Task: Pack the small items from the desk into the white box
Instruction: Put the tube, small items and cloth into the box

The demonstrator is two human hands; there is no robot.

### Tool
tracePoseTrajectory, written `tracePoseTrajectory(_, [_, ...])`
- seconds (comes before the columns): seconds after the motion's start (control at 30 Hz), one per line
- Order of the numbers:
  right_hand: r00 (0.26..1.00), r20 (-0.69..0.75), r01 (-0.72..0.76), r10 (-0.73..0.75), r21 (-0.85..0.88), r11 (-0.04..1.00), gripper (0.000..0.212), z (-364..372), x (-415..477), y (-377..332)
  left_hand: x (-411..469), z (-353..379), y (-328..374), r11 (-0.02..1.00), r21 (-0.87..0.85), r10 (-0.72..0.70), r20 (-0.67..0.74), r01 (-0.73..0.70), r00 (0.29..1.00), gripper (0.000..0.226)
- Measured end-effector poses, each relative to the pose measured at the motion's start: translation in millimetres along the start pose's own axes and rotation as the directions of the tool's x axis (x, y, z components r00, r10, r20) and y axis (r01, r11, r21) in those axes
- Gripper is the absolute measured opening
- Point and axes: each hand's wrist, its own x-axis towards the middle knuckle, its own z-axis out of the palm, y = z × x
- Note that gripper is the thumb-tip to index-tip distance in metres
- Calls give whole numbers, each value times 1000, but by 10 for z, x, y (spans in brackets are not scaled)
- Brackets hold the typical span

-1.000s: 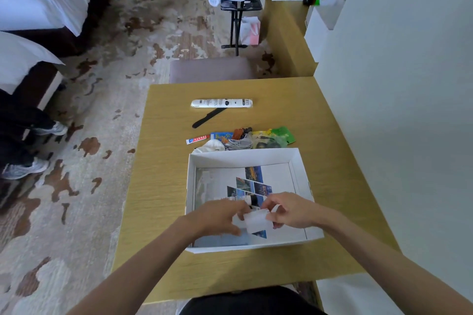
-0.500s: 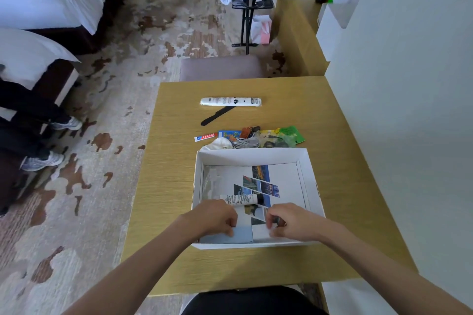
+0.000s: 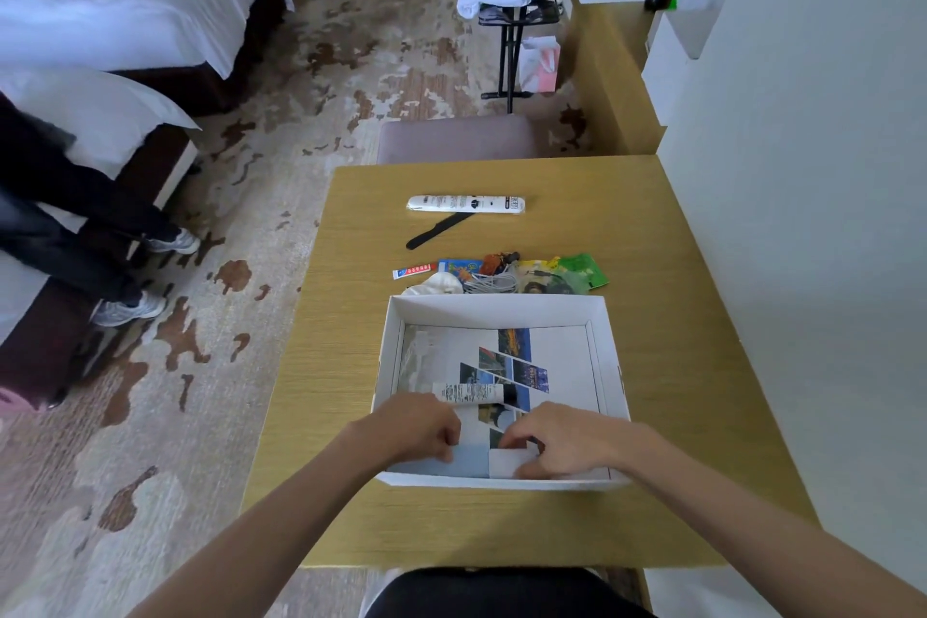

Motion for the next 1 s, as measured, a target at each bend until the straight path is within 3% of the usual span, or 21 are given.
tracePoseTrajectory(0.37, [998,39,46,-39,-198,979,40,-25,43,10,-50,6,103,989,-46,-139,-24,138,990,22])
tracePoseTrajectory(0.6, [995,-19,98,-99,-35,995,27,34,34,43,-93,-36,216,973,-31,-228,-13,227,974,23])
tracePoseTrajectory(0.73, [994,8,108,-107,-60,992,25,-107,41,36,-69,-111,217,978,-23,-208,2,208,978,21])
tracePoseTrajectory(0.8, [993,-54,102,-106,-86,991,27,-266,42,41,-54,-230,176,979,-60,-198,-55,195,979,22])
tracePoseTrajectory(0.87, [978,-181,92,-102,-63,994,27,-467,37,62,-36,-405,100,980,-91,-189,-199,174,961,23])
tracePoseTrajectory(1.0, [904,-425,88,-35,106,990,25,-886,80,157,85,-782,-133,982,-129,-182,-492,135,851,22])
